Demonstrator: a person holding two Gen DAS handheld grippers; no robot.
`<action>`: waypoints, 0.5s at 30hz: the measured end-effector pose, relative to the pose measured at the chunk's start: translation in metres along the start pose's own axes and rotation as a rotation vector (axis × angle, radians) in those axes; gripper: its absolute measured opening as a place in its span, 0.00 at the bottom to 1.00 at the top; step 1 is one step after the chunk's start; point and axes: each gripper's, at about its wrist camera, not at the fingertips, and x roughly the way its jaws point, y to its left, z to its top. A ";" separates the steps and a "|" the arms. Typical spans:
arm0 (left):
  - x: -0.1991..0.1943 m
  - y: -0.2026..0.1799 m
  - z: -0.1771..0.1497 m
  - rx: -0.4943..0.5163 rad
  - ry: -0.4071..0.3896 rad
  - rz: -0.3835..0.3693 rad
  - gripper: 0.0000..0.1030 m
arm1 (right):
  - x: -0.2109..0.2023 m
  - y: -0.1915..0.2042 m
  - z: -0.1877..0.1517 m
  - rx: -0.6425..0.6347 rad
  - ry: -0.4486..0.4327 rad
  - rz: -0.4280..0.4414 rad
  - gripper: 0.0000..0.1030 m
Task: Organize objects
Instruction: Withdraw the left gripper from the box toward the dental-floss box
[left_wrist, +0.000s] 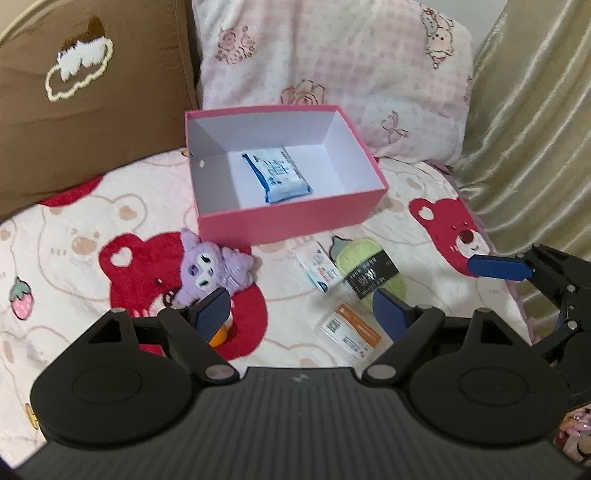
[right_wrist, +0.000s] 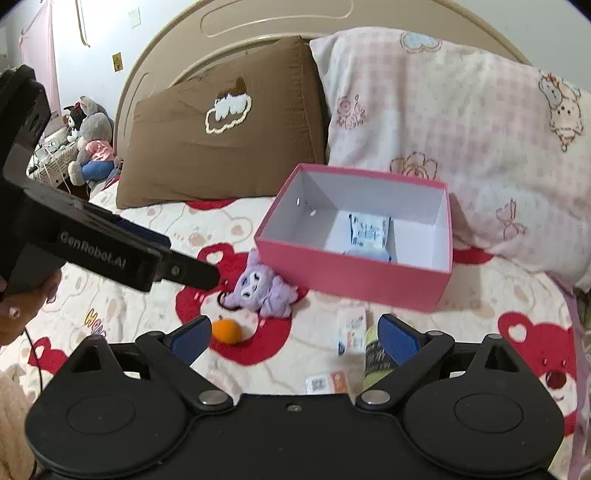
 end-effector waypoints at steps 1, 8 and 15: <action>0.002 0.002 -0.004 -0.004 0.003 -0.010 0.81 | -0.001 0.001 -0.004 0.001 0.002 -0.001 0.95; 0.015 0.009 -0.024 -0.020 -0.051 -0.017 0.81 | -0.007 0.003 -0.021 0.021 -0.012 0.018 0.95; 0.057 0.015 -0.050 -0.032 0.023 -0.047 0.81 | 0.010 -0.008 -0.045 0.136 -0.022 0.056 0.95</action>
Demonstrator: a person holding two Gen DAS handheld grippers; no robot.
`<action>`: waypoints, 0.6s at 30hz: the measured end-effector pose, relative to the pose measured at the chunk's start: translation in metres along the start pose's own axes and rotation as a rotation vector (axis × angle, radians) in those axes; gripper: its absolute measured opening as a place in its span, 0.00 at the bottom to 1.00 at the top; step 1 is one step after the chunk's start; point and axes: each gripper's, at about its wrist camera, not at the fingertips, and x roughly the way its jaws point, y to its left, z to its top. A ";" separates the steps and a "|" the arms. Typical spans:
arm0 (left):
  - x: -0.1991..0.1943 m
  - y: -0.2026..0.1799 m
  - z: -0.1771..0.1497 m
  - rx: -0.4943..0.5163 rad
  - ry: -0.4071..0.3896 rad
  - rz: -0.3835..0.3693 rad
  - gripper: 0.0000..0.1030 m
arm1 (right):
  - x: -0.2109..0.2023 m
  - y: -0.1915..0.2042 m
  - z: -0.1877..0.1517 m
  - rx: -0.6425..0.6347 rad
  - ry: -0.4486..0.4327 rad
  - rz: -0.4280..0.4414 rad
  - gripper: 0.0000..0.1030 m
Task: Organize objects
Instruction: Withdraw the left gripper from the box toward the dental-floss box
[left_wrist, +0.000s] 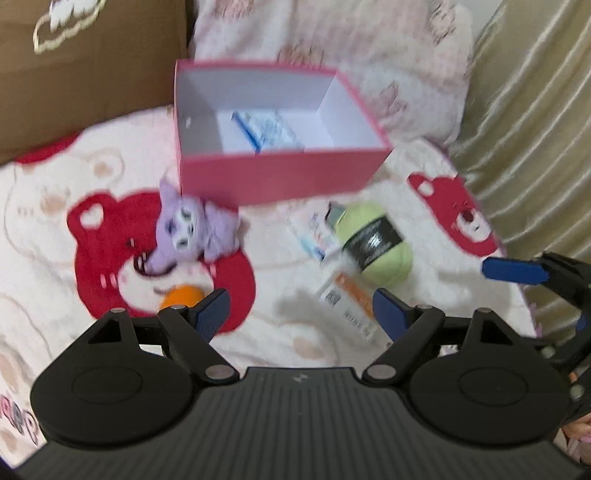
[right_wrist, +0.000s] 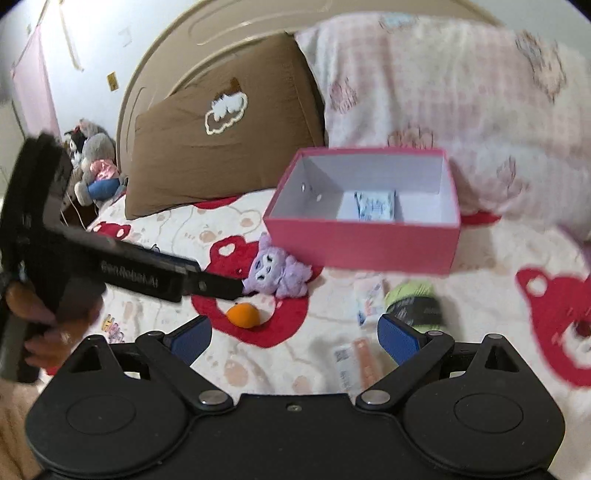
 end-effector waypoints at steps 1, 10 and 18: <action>0.005 0.000 -0.003 0.004 0.003 0.006 0.81 | 0.003 -0.003 -0.004 0.013 0.003 -0.001 0.95; 0.033 0.002 -0.014 -0.007 0.028 0.000 0.81 | 0.033 -0.021 -0.036 0.013 0.084 -0.051 0.95; 0.056 0.001 -0.027 -0.058 0.071 -0.041 0.81 | 0.055 -0.031 -0.048 0.009 0.121 -0.063 0.95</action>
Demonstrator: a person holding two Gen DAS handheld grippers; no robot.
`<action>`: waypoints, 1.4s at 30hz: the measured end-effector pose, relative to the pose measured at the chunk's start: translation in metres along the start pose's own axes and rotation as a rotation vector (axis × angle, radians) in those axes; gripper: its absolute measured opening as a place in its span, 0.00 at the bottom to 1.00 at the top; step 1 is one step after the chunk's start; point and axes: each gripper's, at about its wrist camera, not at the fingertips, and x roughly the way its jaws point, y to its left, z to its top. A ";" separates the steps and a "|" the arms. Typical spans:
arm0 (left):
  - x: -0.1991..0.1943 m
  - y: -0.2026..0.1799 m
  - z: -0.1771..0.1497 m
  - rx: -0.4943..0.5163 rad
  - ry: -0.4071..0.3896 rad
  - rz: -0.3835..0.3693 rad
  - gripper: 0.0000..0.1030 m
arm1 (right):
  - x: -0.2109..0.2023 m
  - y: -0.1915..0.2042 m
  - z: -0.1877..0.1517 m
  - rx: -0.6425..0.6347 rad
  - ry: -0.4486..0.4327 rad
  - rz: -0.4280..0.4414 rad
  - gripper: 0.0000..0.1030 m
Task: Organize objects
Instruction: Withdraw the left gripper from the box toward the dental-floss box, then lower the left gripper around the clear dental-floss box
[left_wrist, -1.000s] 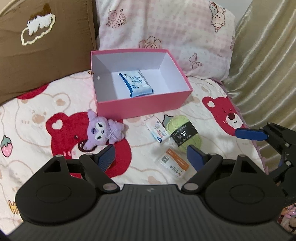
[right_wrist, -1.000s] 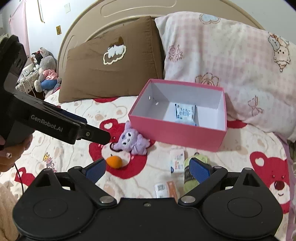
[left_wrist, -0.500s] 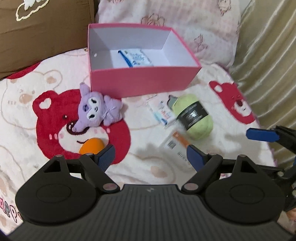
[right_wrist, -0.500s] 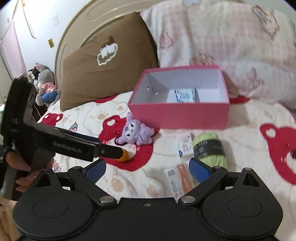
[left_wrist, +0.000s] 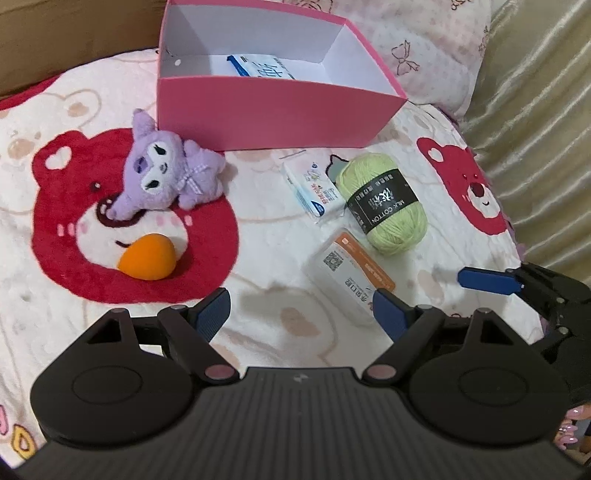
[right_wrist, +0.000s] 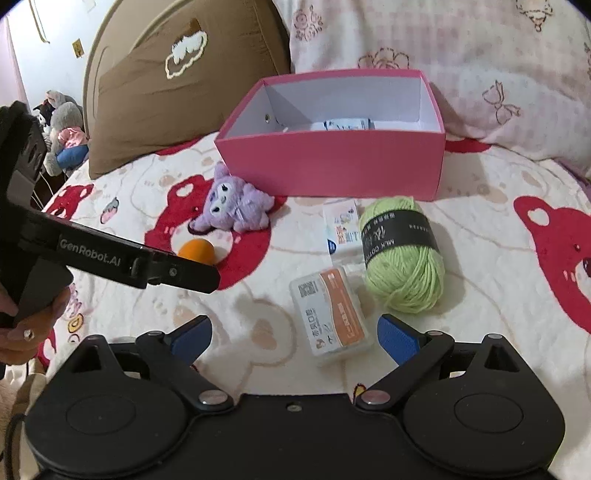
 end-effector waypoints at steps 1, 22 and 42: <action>0.002 0.000 -0.001 -0.006 0.000 -0.005 0.81 | 0.003 -0.001 -0.002 0.000 0.000 -0.005 0.95; 0.018 -0.029 -0.018 0.135 -0.081 -0.017 0.81 | 0.047 -0.016 -0.030 0.011 -0.012 -0.014 0.93; 0.068 -0.043 -0.005 0.214 -0.126 -0.068 0.78 | 0.058 -0.027 -0.038 0.112 -0.006 0.053 0.60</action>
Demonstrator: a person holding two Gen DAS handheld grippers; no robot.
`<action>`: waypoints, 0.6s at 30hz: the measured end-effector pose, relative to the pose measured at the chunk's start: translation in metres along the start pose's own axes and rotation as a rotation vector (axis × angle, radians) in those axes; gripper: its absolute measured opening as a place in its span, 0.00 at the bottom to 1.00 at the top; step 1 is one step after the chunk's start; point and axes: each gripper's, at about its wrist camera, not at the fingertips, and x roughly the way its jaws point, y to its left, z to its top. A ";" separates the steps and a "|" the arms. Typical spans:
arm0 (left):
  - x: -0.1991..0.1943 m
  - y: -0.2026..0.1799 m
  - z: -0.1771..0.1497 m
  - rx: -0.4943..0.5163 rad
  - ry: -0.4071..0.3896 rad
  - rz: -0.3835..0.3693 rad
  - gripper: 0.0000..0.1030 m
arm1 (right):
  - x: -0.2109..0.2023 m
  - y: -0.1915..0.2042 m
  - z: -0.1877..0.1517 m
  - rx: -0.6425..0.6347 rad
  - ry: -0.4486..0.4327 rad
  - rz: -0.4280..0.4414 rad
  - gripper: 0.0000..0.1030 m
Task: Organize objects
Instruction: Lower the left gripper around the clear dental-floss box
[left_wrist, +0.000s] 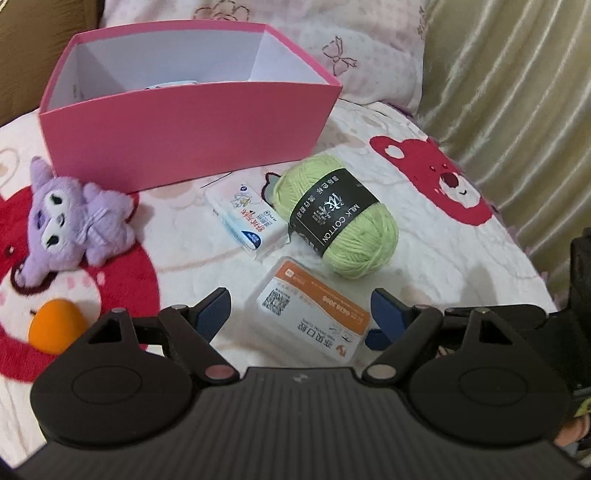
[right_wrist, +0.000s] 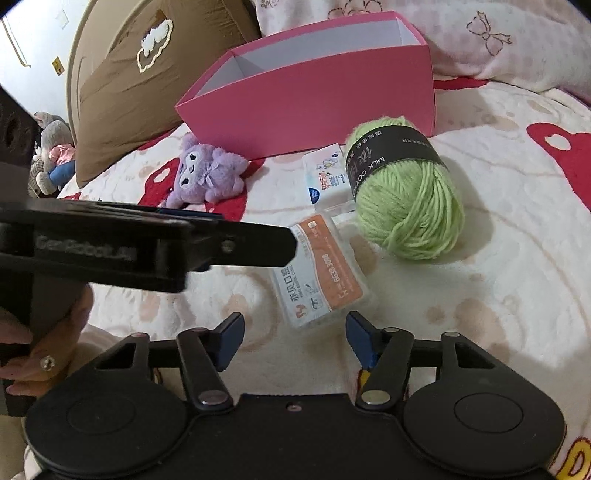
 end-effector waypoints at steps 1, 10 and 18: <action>0.004 0.001 -0.001 -0.001 0.004 0.001 0.78 | 0.001 0.000 0.000 0.003 0.005 -0.003 0.58; 0.029 0.015 -0.014 -0.110 0.039 -0.007 0.73 | 0.008 -0.004 0.001 0.023 0.032 -0.044 0.51; 0.029 0.011 -0.006 -0.055 0.030 -0.003 0.53 | 0.009 -0.006 0.002 0.035 0.036 -0.044 0.53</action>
